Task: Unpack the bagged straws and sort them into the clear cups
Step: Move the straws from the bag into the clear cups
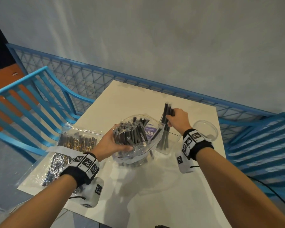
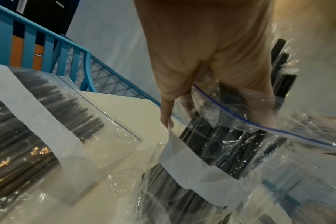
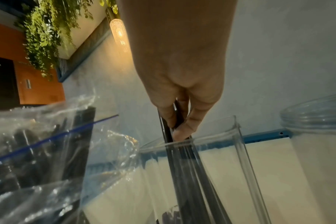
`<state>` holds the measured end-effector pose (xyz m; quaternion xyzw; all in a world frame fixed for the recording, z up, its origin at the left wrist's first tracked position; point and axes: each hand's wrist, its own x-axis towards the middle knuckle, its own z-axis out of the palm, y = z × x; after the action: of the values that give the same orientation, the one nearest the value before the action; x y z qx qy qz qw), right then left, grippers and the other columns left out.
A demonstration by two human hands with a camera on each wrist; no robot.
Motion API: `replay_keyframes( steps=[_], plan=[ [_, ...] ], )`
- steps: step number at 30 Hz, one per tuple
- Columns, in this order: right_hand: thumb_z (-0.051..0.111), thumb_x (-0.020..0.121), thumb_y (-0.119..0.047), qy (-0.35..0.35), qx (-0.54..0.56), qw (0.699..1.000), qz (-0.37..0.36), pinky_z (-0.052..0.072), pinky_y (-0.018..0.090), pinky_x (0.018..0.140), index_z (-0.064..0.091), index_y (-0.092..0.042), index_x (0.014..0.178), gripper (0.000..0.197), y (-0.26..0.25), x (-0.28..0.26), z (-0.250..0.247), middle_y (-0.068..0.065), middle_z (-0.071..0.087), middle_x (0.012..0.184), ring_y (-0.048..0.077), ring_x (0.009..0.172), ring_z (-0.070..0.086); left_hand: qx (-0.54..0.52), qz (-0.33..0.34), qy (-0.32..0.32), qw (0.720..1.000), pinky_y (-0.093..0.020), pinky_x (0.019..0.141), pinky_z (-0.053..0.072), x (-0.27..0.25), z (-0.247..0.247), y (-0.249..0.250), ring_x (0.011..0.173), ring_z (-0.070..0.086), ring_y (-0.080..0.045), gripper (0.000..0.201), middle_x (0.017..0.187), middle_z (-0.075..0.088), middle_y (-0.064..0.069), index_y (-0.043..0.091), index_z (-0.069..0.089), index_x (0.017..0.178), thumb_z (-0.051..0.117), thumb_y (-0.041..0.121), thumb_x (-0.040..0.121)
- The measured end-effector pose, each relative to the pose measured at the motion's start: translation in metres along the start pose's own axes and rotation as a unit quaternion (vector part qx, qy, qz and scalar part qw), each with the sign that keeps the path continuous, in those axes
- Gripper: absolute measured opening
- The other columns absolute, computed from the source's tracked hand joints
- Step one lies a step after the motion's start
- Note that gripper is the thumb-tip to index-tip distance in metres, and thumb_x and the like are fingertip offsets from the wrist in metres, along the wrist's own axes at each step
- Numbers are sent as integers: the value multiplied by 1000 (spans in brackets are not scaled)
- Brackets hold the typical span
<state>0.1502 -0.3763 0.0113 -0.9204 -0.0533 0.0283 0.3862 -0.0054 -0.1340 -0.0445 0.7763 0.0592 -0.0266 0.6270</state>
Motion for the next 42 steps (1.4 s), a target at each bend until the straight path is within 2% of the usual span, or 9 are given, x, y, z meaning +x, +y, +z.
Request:
replay_keyframes(
  steps=[2, 6, 10, 13, 17, 21, 25, 30, 42],
  plan=[
    [62, 92, -11, 7, 3, 1000, 21, 55, 19, 56, 58, 4, 107, 22, 5, 2, 4, 23, 71, 91, 11, 49, 63, -3, -1, -2, 1000, -36, 100, 49, 0, 0, 0, 111, 66, -12, 89, 121, 69, 2, 26, 48, 134, 94, 23, 58],
    [71, 85, -12, -3, -21, 999, 43, 55, 39, 85, 53, 3, 116, 39, 3, 0, -2, 22, 69, 97, 31, 87, 70, -6, 0, -3, 1000, -34, 99, 49, -2, 2, 0, 110, 66, -11, 90, 120, 69, 2, 26, 47, 136, 94, 21, 59],
    [64, 87, -3, 35, -85, 996, 17, 51, 31, 81, 48, 2, 128, 44, -17, -9, -28, 21, 59, 118, 32, 104, 62, -11, -2, -2, 1000, -28, 94, 49, -2, 0, 1, 109, 66, -10, 96, 119, 69, 3, 27, 48, 133, 95, 35, 50],
    [57, 92, -6, 73, -7, 995, -71, 57, 35, 80, 56, -6, 119, 27, -48, -35, -44, 12, 64, 106, 24, 92, 66, -4, -4, -1, 1000, -24, 90, 49, -2, 0, 2, 107, 66, -8, 94, 118, 70, 4, 27, 49, 132, 95, 34, 50],
    [62, 90, -7, -104, 13, 986, -128, 59, 19, 67, 67, -12, 97, 9, -82, -79, -30, -1, 68, 79, 3, 63, 68, 0, 0, -2, 1000, -22, 88, 50, 0, 1, 3, 105, 68, -7, 81, 115, 71, 3, 25, 51, 128, 93, 16, 59],
    [70, 87, -19, -198, -91, 973, -71, 53, 21, 72, 57, -4, 120, 38, -73, -94, 21, 9, 66, 109, 13, 77, 65, -5, 9, -5, 1000, -15, 80, 53, 0, 3, 5, 100, 70, -6, 78, 110, 73, 1, 18, 53, 128, 91, 6, 61],
    [73, 84, -22, -189, -50, 977, -90, 41, 23, 85, 52, -8, 131, 52, -62, -93, 49, 8, 61, 123, 24, 111, 59, -3, 3, -4, 1000, -26, 88, 56, 1, 2, 3, 102, 70, -11, 78, 110, 74, -1, 18, 56, 126, 94, 15, 59],
    [75, 82, -19, -162, -15, 979, -123, 47, 26, 71, 64, -11, 89, 16, -53, -89, 45, 3, 66, 89, 20, 83, 61, -15, -12, -5, 1000, -46, 94, 55, 3, 0, -1, 104, 70, -20, 82, 112, 73, -5, 16, 55, 126, 96, 16, 55],
    [67, 89, -19, -39, 82, 977, -191, 54, 20, 72, 63, -16, 109, 21, -83, -74, -41, -7, 64, 93, -2, 71, 59, -14, -10, -4, 1000, -29, 93, 51, -3, 1, 7, 103, 69, -14, 70, 108, 74, -2, 32, 55, 114, 91, 17, 57]
  ],
)
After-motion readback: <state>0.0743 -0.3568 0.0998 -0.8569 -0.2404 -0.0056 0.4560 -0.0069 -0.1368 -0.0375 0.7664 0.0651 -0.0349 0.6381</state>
